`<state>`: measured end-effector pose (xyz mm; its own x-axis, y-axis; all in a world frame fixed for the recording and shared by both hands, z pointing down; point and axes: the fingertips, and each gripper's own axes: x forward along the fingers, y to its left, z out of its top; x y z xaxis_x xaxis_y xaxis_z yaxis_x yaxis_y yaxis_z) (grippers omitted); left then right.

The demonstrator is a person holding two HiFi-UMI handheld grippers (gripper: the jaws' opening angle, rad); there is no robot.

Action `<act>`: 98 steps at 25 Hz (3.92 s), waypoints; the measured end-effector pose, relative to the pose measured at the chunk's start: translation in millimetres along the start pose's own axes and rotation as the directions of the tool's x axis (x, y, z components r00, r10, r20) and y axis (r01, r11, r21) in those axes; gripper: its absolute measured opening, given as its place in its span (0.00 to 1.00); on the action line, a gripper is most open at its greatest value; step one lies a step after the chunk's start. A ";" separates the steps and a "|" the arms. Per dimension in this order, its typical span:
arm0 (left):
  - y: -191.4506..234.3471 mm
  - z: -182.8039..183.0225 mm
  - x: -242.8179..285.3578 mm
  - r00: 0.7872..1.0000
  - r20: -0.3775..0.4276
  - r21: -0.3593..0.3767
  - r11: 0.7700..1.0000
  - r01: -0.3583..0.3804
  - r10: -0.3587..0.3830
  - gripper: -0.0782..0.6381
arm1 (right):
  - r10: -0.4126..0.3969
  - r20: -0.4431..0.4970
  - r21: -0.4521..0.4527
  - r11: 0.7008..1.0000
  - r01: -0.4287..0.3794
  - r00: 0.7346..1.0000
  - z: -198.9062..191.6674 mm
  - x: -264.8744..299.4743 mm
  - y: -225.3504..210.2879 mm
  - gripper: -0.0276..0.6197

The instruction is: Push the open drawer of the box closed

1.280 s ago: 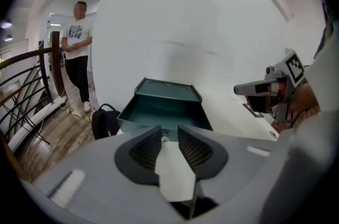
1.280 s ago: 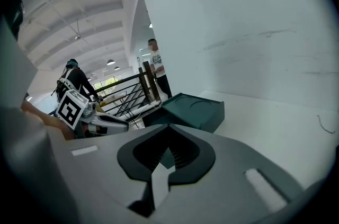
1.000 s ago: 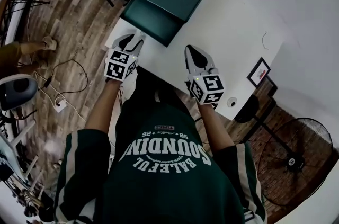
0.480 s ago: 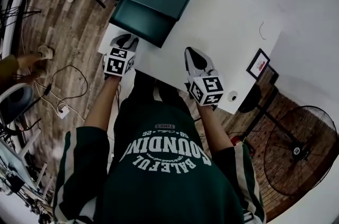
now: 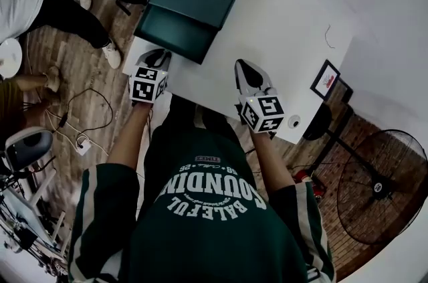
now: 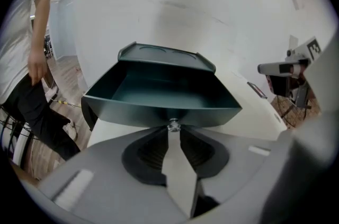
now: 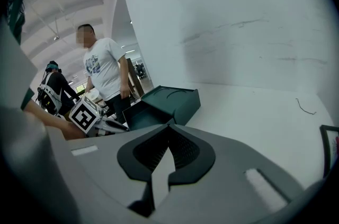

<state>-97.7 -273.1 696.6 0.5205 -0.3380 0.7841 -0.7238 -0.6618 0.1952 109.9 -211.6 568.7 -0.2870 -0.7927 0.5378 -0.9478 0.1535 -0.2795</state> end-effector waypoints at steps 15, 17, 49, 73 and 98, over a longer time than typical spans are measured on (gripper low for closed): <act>0.2 32.2 23.4 1.000 0.003 -0.039 0.999 0.030 -0.030 0.29 | -0.030 0.000 0.024 0.999 0.030 1.000 0.8 1.0 -11.5 0.05; 1.2 37.0 27.3 0.999 0.006 -0.042 0.999 0.034 -0.034 0.29 | -0.034 0.002 0.028 0.999 0.034 0.999 1.2 0.8 -11.7 0.05; 9.7 91.1 64.9 0.997 -0.003 -0.014 0.997 0.082 -0.082 0.29 | -0.157 0.048 0.107 0.983 0.151 0.987 4.6 -26.9 -36.6 0.05; -121.6 136.9 -87.3 0.915 0.370 0.203 0.975 0.091 -0.163 0.18 | -0.118 0.273 -0.043 0.990 0.135 0.955 53.5 -119.8 -29.6 0.05; -162.9 140.9 -161.2 0.834 0.537 0.190 0.981 0.023 -0.124 0.18 | -0.062 0.365 -0.108 0.988 0.109 0.929 65.9 -169.3 -10.1 0.05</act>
<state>0.1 -205.1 455.4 0.7673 -0.5595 0.3135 -0.6121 -0.7847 0.0979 177.2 -117.9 428.0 -0.1571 -0.9613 0.2263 -0.9828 0.1296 -0.1316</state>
